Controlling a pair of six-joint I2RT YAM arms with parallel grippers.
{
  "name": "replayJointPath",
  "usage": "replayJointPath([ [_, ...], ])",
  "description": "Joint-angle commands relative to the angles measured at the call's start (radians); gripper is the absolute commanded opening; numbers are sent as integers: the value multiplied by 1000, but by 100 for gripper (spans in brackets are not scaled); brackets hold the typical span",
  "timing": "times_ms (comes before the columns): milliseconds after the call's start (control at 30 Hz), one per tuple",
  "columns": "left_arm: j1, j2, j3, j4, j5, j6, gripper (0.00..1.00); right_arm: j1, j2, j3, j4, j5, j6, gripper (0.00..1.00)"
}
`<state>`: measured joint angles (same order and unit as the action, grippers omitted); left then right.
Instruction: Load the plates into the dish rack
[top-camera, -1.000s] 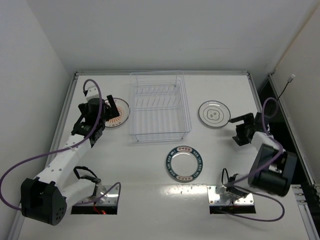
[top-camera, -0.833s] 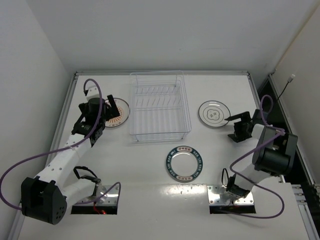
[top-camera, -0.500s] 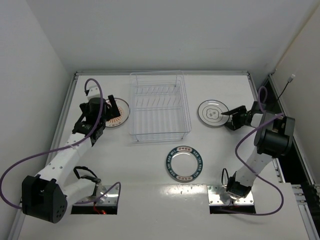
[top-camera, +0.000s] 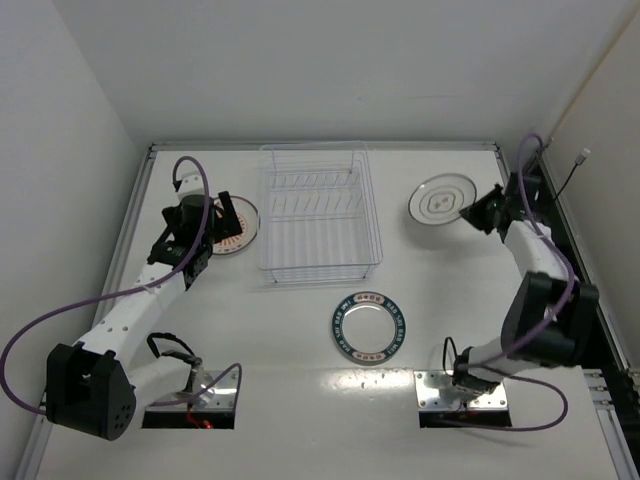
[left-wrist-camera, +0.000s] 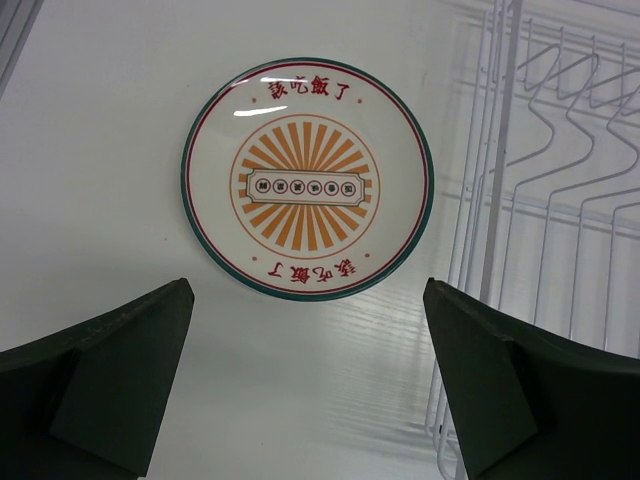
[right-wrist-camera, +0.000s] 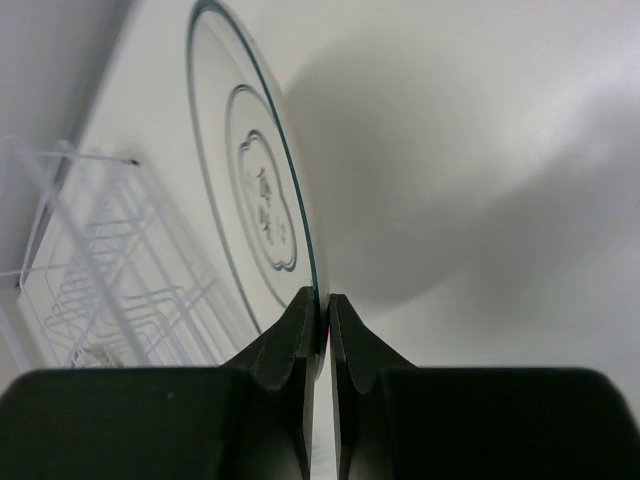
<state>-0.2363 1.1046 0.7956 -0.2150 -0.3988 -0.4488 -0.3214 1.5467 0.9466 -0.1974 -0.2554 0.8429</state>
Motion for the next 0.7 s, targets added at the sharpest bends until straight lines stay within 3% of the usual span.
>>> replayJointPath([
  [0,-5,-5,22,37,8,7,100,152,-217,145,-43,330,-113,0],
  [133,-5,-5,22,28,17,7,100,388,-241,272,-102,585,-171,0],
  [267,-5,-5,22,28,6,7,100,571,-85,452,-183,818,-270,0],
  [433,-5,-5,22,28,6,7,100,673,110,583,-257,997,-295,0],
  [667,-5,5,22,28,6,7,100,708,188,581,-246,999,-295,0],
])
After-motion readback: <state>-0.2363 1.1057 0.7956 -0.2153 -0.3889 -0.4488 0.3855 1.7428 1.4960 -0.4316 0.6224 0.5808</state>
